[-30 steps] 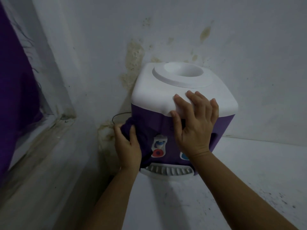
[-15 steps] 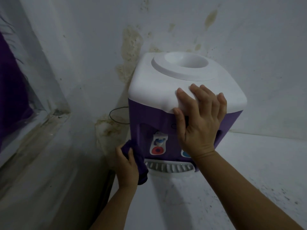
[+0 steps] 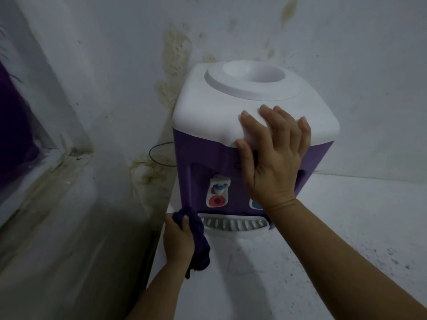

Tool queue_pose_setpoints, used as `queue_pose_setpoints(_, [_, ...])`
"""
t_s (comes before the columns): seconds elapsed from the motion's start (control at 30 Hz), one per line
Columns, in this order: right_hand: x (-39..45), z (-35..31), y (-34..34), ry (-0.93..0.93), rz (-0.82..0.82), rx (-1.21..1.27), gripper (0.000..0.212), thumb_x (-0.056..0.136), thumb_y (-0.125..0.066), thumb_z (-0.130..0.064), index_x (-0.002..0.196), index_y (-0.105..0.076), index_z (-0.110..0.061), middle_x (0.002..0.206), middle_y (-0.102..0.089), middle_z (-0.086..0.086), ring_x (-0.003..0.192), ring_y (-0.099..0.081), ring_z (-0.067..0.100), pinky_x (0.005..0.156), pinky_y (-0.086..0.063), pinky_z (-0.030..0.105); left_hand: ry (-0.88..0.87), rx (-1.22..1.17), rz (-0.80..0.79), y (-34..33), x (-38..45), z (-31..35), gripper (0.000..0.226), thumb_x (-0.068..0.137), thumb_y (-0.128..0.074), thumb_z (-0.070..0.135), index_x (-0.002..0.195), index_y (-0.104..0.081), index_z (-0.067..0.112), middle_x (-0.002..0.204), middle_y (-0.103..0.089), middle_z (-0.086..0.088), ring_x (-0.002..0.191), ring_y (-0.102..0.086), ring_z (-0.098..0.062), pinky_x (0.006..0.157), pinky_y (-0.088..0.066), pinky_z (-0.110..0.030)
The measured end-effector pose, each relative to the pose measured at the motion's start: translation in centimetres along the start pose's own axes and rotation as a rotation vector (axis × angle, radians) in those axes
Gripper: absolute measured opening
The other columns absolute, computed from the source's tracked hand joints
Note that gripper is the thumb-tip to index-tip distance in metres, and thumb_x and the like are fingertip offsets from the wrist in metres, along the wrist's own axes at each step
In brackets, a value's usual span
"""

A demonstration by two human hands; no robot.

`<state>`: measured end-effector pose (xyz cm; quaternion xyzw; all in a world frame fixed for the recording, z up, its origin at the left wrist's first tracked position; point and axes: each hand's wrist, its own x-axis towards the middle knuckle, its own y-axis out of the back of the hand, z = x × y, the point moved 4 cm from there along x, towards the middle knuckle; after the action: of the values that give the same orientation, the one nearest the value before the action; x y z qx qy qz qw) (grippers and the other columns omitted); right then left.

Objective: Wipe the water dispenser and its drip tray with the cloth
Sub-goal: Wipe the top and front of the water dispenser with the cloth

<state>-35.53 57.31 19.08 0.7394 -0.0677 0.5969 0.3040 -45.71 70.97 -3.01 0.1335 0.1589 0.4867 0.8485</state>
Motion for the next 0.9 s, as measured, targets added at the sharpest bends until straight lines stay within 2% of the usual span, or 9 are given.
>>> queue_pose_setpoints(0.13, [-1.5, 0.1, 0.8, -0.014, -0.022, 0.057, 0.036, 0.089, -0.057, -0.031, 0.124, -0.051, -0.021, 0.138, -0.038, 0.014, 0.132, -0.035, 0.029, 0.112, -0.02, 0.055, -0.013, -0.182, -0.071, 0.5, -1.5, 1.1, 0.029, 0.092, -0.053, 0.038, 0.114, -0.047, 0.02, 0.093, -0.055, 0.012, 0.079, -0.054, -0.003, 0.062, -0.043, -0.023])
queue_pose_setpoints(0.23, [-6.2, -0.8, 1.1, -0.044, -0.114, 0.01, 0.034, 0.083, -0.062, -0.028, 0.114, -0.05, -0.023, 0.128, -0.039, 0.008, 0.123, -0.04, 0.028, 0.102, -0.03, 0.049, -0.016, -0.353, -0.142, 0.3, -3.0, 2.6, 0.021, 0.087, -0.059, 0.042, 0.102, -0.056, 0.028, 0.101, -0.064, 0.004, 0.09, -0.062, -0.013, 0.068, -0.05, -0.029])
queue_pose_setpoints(0.3, [-9.6, -1.2, 0.8, -0.125, -0.269, 0.049, 0.028, 0.084, -0.059, -0.029, 0.11, -0.051, -0.023, 0.121, -0.043, 0.005, 0.112, -0.046, 0.025, 0.095, -0.035, 0.043, 0.009, -0.459, -0.207, 0.1, -3.8, 3.8, 0.022, 0.085, -0.062, 0.04, 0.104, -0.06, 0.03, 0.103, -0.068, 0.003, 0.094, -0.064, -0.017, 0.076, -0.054, -0.035])
queue_pose_setpoints(0.43, [-13.5, -0.6, -0.5, -0.52, -0.652, 0.469, 0.039, 0.095, -0.047, -0.043, 0.13, -0.043, -0.028, 0.122, -0.053, -0.007, 0.108, -0.054, 0.005, 0.09, -0.05, 0.029, 0.015, -0.619, -0.392, -0.5, -5.2, 5.8, 0.023, 0.078, -0.064, 0.041, 0.101, -0.067, 0.037, 0.104, -0.071, 0.004, 0.097, -0.067, -0.017, 0.084, -0.054, -0.039])
queue_pose_setpoints(0.53, [-14.9, 0.4, -1.2, -0.821, -0.716, 0.708, 0.041, 0.094, -0.05, -0.04, 0.133, -0.042, -0.032, 0.114, -0.062, -0.013, 0.099, -0.063, 0.003, 0.079, -0.055, 0.019, 0.042, -0.685, -0.493, -1.2, -6.1, 6.6, 0.028, 0.078, -0.064, 0.038, 0.105, -0.068, 0.034, 0.109, -0.071, 0.0, 0.1, -0.068, -0.019, 0.083, -0.054, -0.038])
queue_pose_setpoints(0.63, [-14.9, 1.6, -0.9, -0.904, -0.614, 0.673, 0.017, 0.096, -0.051, -0.029, 0.11, -0.057, -0.022, 0.092, -0.068, -0.008, 0.078, -0.065, 0.006, 0.06, -0.049, 0.013, 0.02, -0.675, -0.542, -1.7, -6.7, 7.0, 0.036, 0.082, -0.06, 0.035, 0.116, -0.063, 0.026, 0.112, -0.069, -0.003, 0.102, -0.067, -0.02, 0.081, -0.055, -0.036])
queue_pose_setpoints(0.7, [-14.5, 2.1, -0.1, -0.87, -0.499, 0.601, 0.009, 0.097, -0.049, -0.024, 0.102, -0.056, -0.021, 0.082, -0.066, -0.007, 0.068, -0.063, 0.006, 0.054, -0.048, 0.015, -0.099, -0.552, -0.474, -1.4, -7.2, 7.6, 0.031, 0.084, -0.057, 0.04, 0.112, -0.062, 0.029, 0.108, -0.069, -0.001, 0.099, -0.066, -0.02, 0.079, -0.054, -0.032])
queue_pose_setpoints(0.83, [-11.7, 3.0, 3.2, -0.824, -0.136, 0.508, 0.008, 0.095, -0.049, -0.024, 0.102, -0.05, -0.028, 0.08, -0.064, -0.011, 0.07, -0.063, 0.006, 0.053, -0.053, 0.023, -0.746, -0.188, 0.009, 1.6, -7.6, 11.8, 0.014, 0.092, -0.053, 0.04, 0.095, -0.057, 0.026, 0.098, -0.062, 0.008, 0.092, -0.059, -0.016, 0.075, -0.051, -0.029])
queue_pose_setpoints(0.9, [-9.1, 3.5, 4.9, -0.766, 0.034, 0.505, 0.015, 0.092, -0.05, -0.028, 0.106, -0.045, -0.032, 0.086, -0.062, -0.013, 0.074, -0.063, 0.006, 0.056, -0.052, 0.021, -1.039, -0.074, 0.191, 2.4, -7.6, 14.7, 0.017, 0.09, -0.055, 0.032, 0.102, -0.057, 0.02, 0.106, -0.058, 0.001, 0.101, -0.052, -0.013, 0.089, -0.043, -0.026])
